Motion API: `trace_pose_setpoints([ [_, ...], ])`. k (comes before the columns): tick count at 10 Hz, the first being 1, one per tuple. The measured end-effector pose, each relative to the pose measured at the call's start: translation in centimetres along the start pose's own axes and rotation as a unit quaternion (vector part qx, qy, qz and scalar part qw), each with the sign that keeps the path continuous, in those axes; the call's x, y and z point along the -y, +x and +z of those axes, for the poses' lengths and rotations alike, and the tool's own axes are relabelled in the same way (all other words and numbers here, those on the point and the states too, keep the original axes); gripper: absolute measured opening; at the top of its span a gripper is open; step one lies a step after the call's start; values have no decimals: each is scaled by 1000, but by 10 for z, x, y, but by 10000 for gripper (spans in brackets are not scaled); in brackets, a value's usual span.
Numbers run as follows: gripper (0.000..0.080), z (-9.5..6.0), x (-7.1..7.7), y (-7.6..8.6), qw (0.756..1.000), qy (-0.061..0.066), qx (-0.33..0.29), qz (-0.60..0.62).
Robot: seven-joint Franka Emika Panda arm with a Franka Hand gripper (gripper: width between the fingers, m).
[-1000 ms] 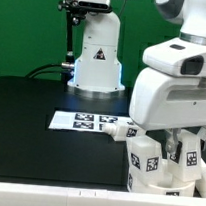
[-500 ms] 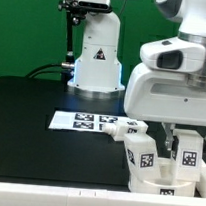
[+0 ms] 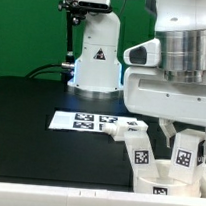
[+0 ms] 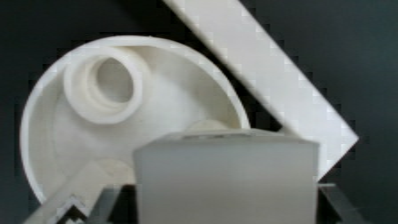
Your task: Assemble stool
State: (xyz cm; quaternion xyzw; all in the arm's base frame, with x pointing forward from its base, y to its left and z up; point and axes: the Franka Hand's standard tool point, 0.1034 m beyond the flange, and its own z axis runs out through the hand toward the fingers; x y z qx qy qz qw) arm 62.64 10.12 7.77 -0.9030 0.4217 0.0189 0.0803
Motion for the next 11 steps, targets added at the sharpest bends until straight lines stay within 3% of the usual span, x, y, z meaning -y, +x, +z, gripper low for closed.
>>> trace_pose_setpoints([
  [2,334,0,0,0,998,0,0,58],
  [4,334,-1,5,-1,977,12,0,212],
  [7,334,1,12,-1,896,46,2,442],
  [11,334,4,12,-4,860,44,9,508],
])
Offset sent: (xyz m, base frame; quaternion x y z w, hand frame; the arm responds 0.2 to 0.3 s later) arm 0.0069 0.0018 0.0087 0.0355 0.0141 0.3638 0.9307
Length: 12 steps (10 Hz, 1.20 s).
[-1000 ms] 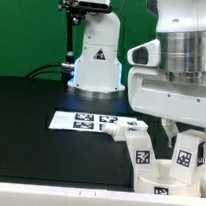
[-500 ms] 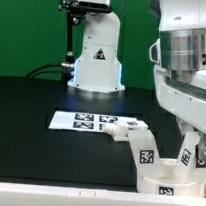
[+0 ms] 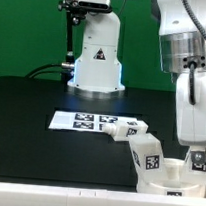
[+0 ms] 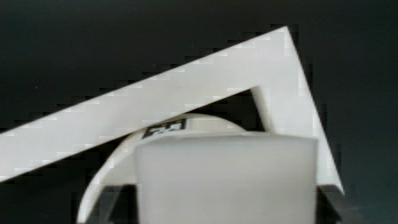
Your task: Assemble stool
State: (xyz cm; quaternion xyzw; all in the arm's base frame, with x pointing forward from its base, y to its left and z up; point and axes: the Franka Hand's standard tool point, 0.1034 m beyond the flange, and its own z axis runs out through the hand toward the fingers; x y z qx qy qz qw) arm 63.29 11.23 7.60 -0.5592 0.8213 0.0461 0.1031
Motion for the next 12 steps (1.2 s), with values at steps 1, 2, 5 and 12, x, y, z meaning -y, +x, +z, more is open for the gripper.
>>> trace_pose_setpoints([
  [1,334,1,-1,-1,999,-1,1,38],
  [2,334,1,-1,-2,996,1,2,92],
  [5,334,6,-6,-7,991,8,6,135],
  [12,556,6,-10,-7,996,10,6,89],
])
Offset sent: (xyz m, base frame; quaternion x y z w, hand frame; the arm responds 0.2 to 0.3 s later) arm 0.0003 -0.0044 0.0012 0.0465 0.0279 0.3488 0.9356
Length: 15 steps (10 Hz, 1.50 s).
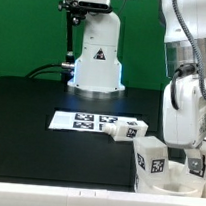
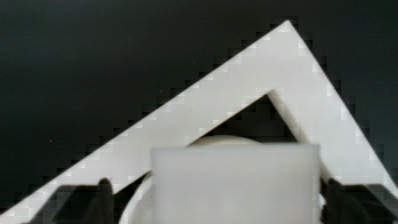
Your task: Assemble stool
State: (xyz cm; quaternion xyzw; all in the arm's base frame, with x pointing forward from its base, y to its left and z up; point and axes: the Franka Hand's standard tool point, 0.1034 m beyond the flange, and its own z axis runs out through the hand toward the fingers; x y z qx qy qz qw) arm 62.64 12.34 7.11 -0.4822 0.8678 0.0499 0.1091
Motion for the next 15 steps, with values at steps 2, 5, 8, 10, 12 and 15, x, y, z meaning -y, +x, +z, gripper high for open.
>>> trace_pose_setpoints([
  [2,644,-28,-2,-7,999,5,16,-46],
  [5,648,-44,-6,-9,992,-4,25,-122],
  [8,648,-42,-7,-8,992,-5,24,-122],
  [10,648,-43,-7,-6,985,-3,25,-173],
  [12,648,-42,-24,18,958,-12,23,-285],
  [15,648,-43,-31,27,924,-8,15,-383],
])
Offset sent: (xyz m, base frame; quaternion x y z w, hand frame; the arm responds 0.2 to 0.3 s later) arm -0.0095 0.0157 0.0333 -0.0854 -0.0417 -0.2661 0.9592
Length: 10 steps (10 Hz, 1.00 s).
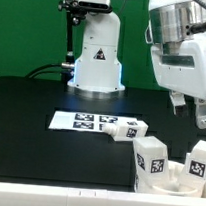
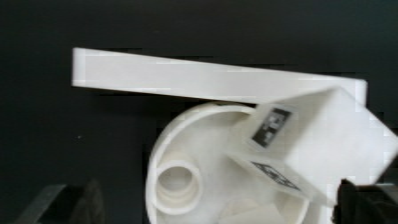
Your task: Assemble stool
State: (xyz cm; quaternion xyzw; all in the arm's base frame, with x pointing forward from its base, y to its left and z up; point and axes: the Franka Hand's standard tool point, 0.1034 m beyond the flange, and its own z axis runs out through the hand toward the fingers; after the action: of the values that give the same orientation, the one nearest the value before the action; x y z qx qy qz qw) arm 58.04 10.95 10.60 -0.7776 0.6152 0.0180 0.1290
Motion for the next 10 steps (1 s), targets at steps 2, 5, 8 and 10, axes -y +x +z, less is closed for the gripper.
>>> trace_pose_setpoints([
  [2,648,1,0,1,1000,0,0,0],
  [5,648,1,-44,12,1000,-12,11,-1],
  [8,648,2,-79,10,999,-35,11,15],
  [10,648,2,-80,10,999,-36,11,16],
])
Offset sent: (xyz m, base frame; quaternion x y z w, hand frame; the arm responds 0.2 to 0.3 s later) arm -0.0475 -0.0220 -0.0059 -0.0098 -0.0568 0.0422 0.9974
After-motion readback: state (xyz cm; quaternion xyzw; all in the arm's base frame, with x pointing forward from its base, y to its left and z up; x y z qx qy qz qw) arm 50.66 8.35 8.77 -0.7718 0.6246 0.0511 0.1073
